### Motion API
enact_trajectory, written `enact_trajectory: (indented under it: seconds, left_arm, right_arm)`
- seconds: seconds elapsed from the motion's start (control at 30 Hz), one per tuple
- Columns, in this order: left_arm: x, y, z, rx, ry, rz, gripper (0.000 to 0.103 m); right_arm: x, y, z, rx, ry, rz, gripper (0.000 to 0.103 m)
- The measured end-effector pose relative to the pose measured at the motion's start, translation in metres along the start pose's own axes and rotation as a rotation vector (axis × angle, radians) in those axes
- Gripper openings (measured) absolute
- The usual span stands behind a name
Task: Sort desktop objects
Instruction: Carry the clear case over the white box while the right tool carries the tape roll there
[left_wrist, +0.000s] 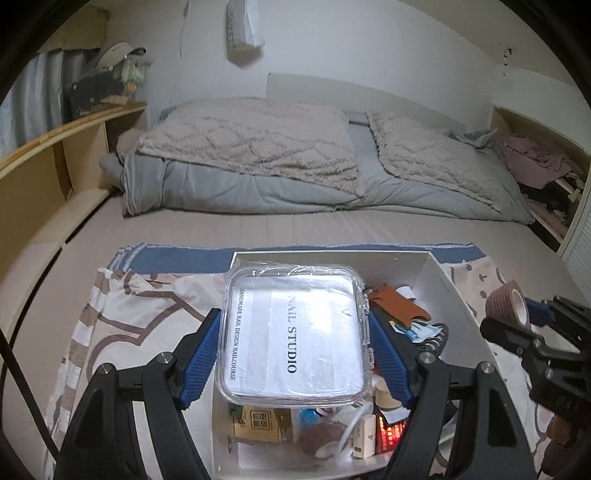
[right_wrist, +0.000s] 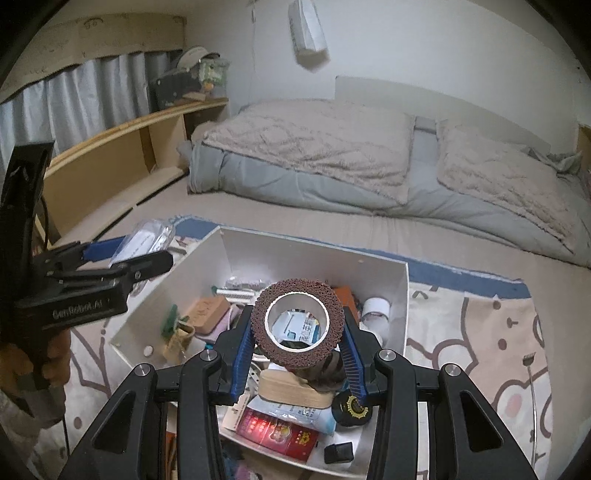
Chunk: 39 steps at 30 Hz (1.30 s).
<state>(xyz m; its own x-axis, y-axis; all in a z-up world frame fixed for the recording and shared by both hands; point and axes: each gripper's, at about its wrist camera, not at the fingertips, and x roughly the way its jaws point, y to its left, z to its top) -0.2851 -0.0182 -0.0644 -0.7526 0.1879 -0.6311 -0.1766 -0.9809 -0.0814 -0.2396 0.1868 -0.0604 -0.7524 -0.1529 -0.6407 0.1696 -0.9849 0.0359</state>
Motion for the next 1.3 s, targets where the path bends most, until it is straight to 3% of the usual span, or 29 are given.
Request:
enact_trajectory:
  seconds: [0.8, 1.3]
  left_arm:
    - [0.081, -0.006, -0.011, -0.035, 0.24, 0.022, 0.077]
    - [0.083, 0.007, -0.016, -0.027, 0.204, 0.083, 0.077]
  right_arm:
    - [0.045, -0.007, -0.009, 0.038, 0.117, 0.032, 0.044]
    - [0.055, 0.001, -0.01, 0.038, 0.151, 0.033, 0.044]
